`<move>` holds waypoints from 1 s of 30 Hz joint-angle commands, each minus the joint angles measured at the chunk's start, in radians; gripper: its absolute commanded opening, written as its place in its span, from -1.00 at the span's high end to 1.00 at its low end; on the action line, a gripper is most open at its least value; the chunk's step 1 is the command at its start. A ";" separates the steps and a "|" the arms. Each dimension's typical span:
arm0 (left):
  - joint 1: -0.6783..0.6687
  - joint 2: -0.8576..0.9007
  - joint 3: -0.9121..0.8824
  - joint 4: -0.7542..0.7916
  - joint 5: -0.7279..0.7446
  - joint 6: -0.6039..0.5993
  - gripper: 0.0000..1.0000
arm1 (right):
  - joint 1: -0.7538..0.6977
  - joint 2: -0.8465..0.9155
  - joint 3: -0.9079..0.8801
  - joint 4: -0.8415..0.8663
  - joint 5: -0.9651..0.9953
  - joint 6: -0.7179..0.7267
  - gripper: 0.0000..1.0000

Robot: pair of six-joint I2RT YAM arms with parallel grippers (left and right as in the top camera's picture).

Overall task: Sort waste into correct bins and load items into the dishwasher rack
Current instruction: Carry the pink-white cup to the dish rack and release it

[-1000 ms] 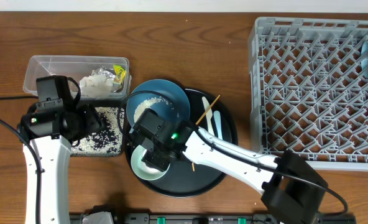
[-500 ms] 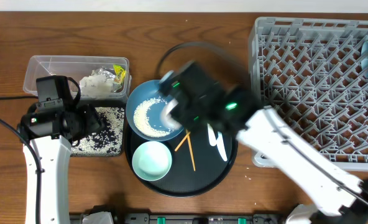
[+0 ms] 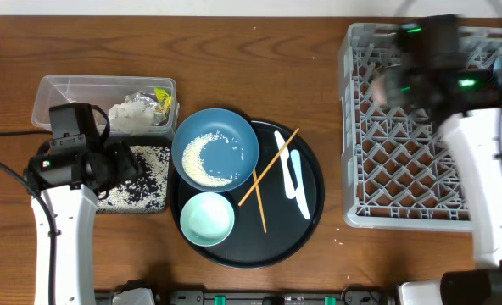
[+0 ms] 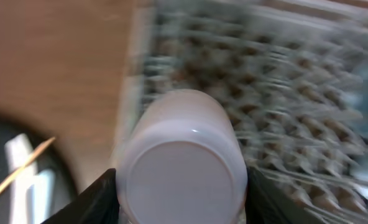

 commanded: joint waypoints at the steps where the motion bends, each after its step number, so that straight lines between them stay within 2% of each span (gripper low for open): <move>1: 0.003 0.004 0.004 -0.002 -0.005 -0.005 -0.42 | -0.138 -0.025 0.010 0.026 0.016 0.016 0.53; 7: 0.002 0.004 0.004 -0.002 -0.005 -0.005 -0.43 | -0.365 -0.003 0.010 0.060 0.014 0.031 0.56; 13: 0.002 0.004 0.004 -0.002 -0.005 -0.006 -0.42 | -0.512 0.071 0.010 0.090 -0.034 0.037 0.60; 21: 0.003 0.004 0.004 -0.002 -0.005 -0.005 -0.43 | -0.610 0.179 0.010 0.137 -0.041 0.063 0.63; 30: 0.003 0.004 0.004 -0.002 -0.005 -0.005 -0.42 | -0.628 0.254 0.010 0.149 -0.041 0.063 0.64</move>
